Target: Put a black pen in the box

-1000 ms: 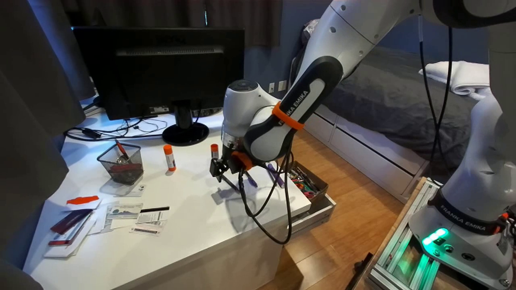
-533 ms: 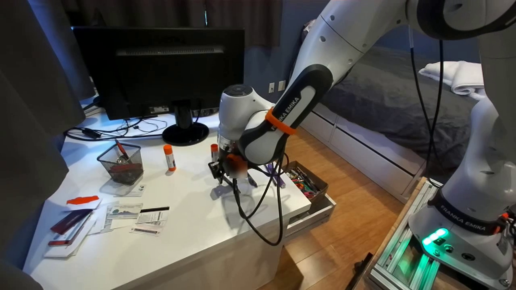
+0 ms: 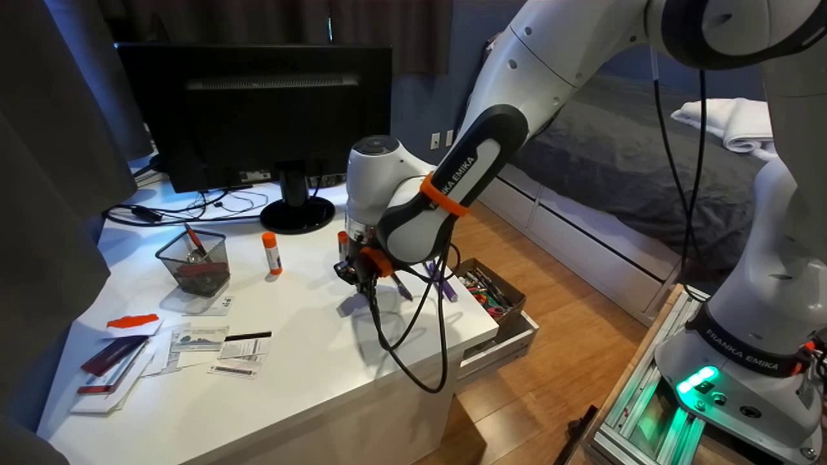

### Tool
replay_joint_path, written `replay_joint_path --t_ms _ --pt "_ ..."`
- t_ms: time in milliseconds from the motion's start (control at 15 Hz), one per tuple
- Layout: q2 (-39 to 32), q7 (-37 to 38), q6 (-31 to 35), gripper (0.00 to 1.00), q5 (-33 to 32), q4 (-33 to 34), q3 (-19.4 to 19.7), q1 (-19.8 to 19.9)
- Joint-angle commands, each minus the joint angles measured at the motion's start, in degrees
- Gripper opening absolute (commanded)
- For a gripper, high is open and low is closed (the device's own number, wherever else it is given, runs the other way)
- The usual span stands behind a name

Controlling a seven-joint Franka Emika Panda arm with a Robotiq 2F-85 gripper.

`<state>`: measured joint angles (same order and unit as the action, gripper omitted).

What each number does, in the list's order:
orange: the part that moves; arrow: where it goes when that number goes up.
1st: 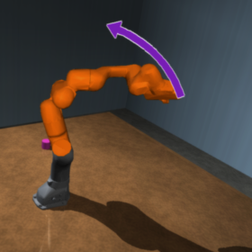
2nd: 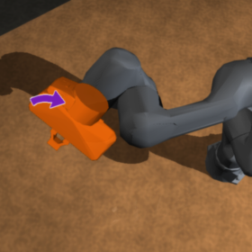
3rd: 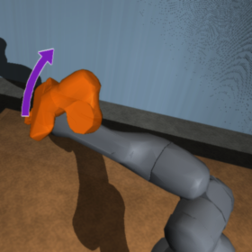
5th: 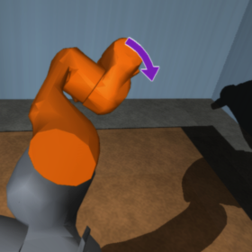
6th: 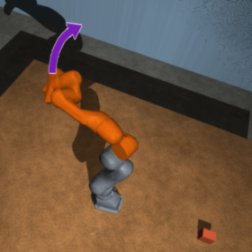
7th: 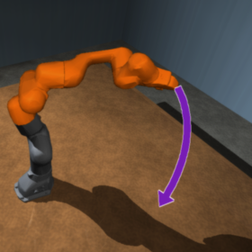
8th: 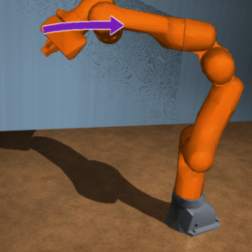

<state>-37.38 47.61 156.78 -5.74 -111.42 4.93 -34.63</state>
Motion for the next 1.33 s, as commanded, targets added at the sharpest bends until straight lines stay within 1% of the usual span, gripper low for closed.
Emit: replay_joint_path --t_ms 0,267,467,667,867,933,1000,1267 --pt "1.69 -0.32 -3.76 0.03 0.9 0.16 -1.76 1.08" --pt "7.18 -1.36 -5.57 0.03 1.05 -4.18 -3.82 2.74" --pt "13.06 -0.3 -5.92 0.03 -0.21 -9.21 -3.54 3.49" --pt "19.79 1.1 -7.57 0.03 -1.76 -14.81 -2.48 5.46" --pt "27.4 -0.13 -10.74 0.03 -2.05 -20.08 -2.96 10.33" --pt "29.41 -1.63 -11.23 0.03 -1.84 -21.71 -3.43 12.47" --pt "31.77 -1.95 -12.04 0.03 -2.69 -23.04 -3.4 13.97" --pt "37.23 -4.51 -12.74 0.03 -4.59 -27.78 -3.65 21.18"
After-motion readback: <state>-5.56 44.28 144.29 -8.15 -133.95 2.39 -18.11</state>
